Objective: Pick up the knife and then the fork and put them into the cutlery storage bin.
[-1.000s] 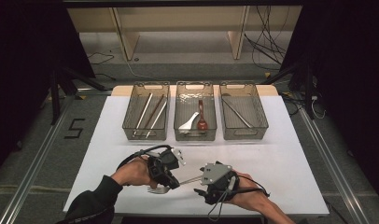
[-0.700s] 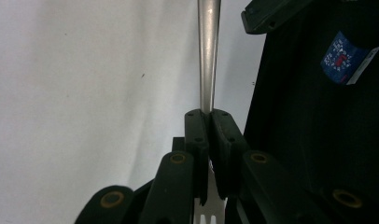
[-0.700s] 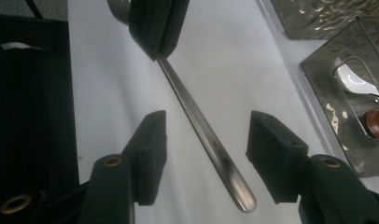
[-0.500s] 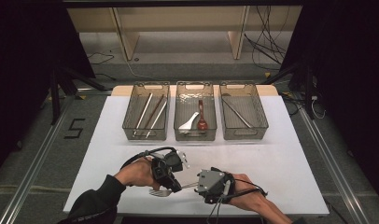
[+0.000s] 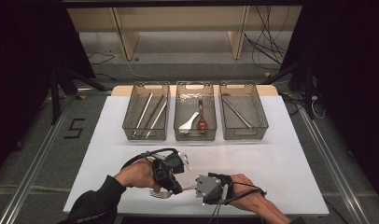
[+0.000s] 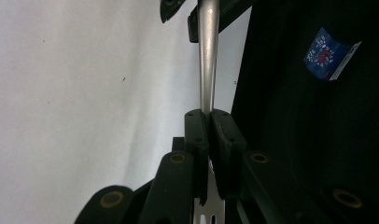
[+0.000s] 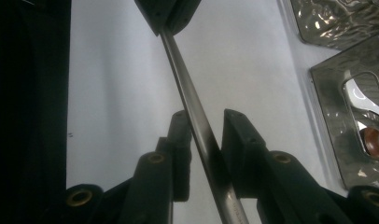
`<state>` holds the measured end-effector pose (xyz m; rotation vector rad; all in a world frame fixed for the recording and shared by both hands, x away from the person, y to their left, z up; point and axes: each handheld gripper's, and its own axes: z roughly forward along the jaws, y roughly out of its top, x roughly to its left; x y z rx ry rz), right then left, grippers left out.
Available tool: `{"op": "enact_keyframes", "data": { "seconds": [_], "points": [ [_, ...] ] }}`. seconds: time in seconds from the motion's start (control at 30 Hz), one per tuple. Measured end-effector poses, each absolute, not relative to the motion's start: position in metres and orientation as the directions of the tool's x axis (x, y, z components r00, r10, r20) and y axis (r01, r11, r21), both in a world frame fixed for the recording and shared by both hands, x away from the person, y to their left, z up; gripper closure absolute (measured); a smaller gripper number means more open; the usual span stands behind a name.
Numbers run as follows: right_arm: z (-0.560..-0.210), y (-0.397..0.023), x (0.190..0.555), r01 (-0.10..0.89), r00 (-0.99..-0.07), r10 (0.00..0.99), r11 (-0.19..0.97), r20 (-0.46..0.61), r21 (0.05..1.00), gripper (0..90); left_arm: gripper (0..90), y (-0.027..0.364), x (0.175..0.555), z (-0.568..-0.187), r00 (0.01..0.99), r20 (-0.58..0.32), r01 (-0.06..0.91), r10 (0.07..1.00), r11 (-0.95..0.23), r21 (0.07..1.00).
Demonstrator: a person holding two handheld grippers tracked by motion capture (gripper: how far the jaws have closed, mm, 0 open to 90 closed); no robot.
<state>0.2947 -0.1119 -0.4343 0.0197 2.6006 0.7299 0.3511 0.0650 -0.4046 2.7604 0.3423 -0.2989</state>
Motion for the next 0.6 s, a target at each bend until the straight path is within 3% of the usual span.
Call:
{"op": "enact_keyframes", "data": {
  "seconds": [0.17, 0.33, 0.6],
  "points": [
    [-0.438, -0.111, 0.291, -0.178, -0.894, 0.049, 0.873, -0.445, 0.454, 86.0, 84.8, 0.068, 0.353, -0.405, 0.95, -0.241, 0.269, 0.2, -0.913, 0.305],
    [-0.439, -0.11, 0.289, -0.201, -0.903, 0.01, 0.873, -0.429, 0.444, 87.4, 81.4, 0.067, 0.354, -0.408, 0.944, -0.242, 0.293, 0.223, -0.904, 0.31],
    [-0.436, -0.118, 0.294, -0.139, -0.911, 0.07, 0.875, -0.406, 0.464, 87.5, 54.5, 0.077, 0.356, -0.394, 0.943, -0.17, 0.332, 0.286, -0.844, 0.421]
  ]
}}
